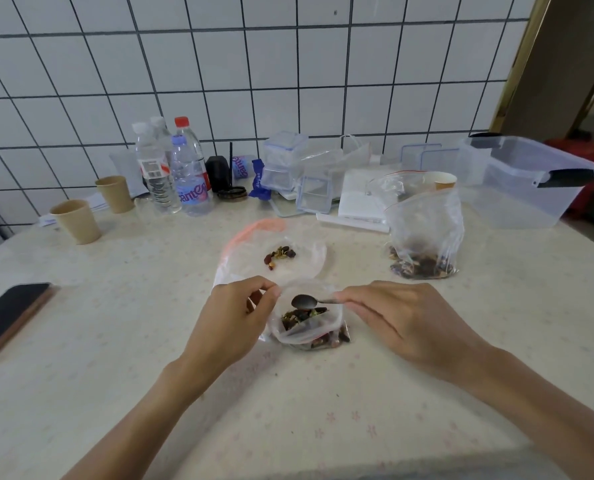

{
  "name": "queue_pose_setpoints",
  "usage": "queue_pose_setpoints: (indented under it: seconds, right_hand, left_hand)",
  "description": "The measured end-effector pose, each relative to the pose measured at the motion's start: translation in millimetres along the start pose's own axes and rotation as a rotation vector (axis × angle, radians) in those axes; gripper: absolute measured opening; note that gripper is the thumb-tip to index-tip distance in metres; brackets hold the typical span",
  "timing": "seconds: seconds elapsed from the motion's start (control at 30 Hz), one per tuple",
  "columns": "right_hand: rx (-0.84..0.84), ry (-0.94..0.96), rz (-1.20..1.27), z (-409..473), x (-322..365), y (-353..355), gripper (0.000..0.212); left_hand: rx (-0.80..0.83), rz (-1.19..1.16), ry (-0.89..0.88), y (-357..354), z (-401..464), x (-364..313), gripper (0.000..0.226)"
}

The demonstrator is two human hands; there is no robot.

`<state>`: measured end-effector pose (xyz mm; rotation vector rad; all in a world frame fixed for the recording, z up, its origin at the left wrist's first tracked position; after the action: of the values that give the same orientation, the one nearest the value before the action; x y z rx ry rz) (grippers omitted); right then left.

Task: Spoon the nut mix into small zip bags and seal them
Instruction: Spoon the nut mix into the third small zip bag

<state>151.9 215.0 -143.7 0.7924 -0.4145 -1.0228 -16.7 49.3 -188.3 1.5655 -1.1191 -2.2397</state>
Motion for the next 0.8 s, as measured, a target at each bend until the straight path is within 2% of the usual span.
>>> queue_pose_setpoints:
  seconds: [0.13, 0.23, 0.33, 0.43, 0.5, 0.6, 0.7, 0.8]
  right_hand:
    - [-0.188, -0.492, 0.491, -12, -42, -9, 0.013]
    - [-0.370, -0.669, 0.777, -12, -62, -15, 0.011]
    - [-0.461, -0.812, 0.923, -12, -75, -29, 0.013]
    - [-0.501, -0.890, 0.904, -8, -87, -40, 0.014]
    - [-0.485, -0.904, 0.840, -1, -94, -47, 0.014]
    - [-0.390, -0.862, 0.658, 11, -101, -56, 0.013]
    - [-0.282, -0.722, 0.408, 25, -103, -61, 0.014]
    - [-0.191, -0.584, 0.164, 37, -104, -60, 0.013]
  left_hand:
    - [0.007, 0.041, 0.008, 1, 5, -1, 0.020]
    - [-0.020, 0.070, 0.015, 8, 13, -3, 0.023]
    - [-0.044, 0.018, 0.001, 21, 29, -9, 0.019]
    - [-0.109, -0.078, -0.055, 34, 49, -19, 0.011]
    - [-0.243, -0.078, -0.066, 45, 62, -21, 0.007]
    - [-0.388, 0.015, -0.049, 52, 81, -18, 0.053]
    - [-0.262, 0.207, 0.109, 38, 103, 1, 0.087]
    - [-0.107, 0.292, 0.288, 19, 112, 25, 0.084]
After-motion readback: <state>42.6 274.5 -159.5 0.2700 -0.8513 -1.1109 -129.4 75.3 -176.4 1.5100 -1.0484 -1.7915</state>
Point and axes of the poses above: each hand's wrist, its own z-axis towards the middle knuckle, its own y-axis out of the back of the hand, x = y × z, the point moved 7 cm from there along z, towards the middle knuckle, and after that the axes turned 14 degrees about y, right-handed, at the moved point
